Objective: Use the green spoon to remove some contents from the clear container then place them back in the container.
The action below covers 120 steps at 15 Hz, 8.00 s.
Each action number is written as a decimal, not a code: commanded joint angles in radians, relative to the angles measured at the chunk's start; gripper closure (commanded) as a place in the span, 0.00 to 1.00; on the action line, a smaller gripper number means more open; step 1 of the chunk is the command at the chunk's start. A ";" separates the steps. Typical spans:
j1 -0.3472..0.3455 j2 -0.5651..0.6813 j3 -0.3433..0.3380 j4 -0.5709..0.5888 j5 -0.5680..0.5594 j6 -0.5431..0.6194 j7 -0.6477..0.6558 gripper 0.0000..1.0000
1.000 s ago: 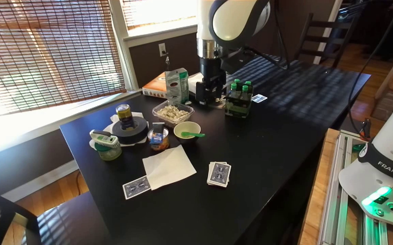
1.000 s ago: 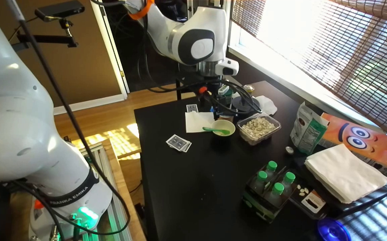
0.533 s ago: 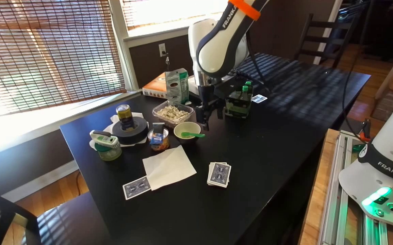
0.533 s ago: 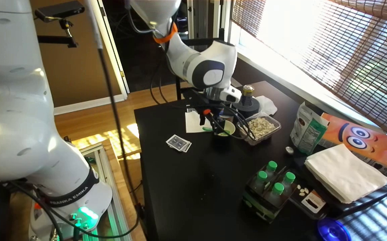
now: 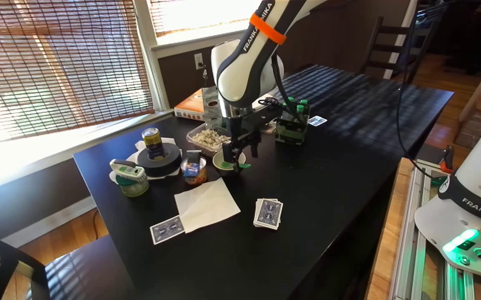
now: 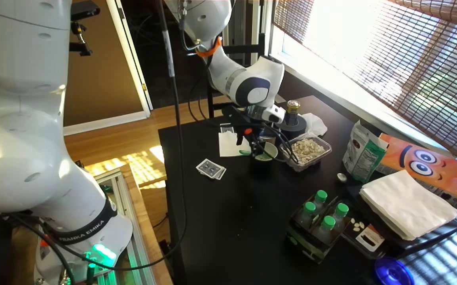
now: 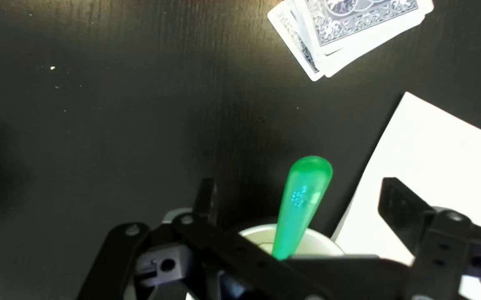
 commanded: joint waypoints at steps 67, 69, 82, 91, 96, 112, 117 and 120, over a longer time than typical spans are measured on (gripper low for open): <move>-0.035 0.438 -0.128 1.160 -0.006 -1.245 0.065 0.94; -0.040 0.484 -0.135 1.215 -0.008 -1.254 0.086 0.94; -0.069 0.690 -0.135 1.458 -0.008 -1.265 0.082 0.94; -0.076 0.772 -0.121 1.532 0.013 -1.311 0.056 0.94; -0.096 0.808 -0.089 1.585 0.035 -1.412 0.026 0.94; -0.103 0.831 -0.065 1.608 0.026 -1.395 0.009 0.75; -0.103 0.830 -0.058 1.621 0.030 -1.395 0.009 0.94; -0.102 0.842 -0.055 1.632 0.034 -1.371 0.011 0.94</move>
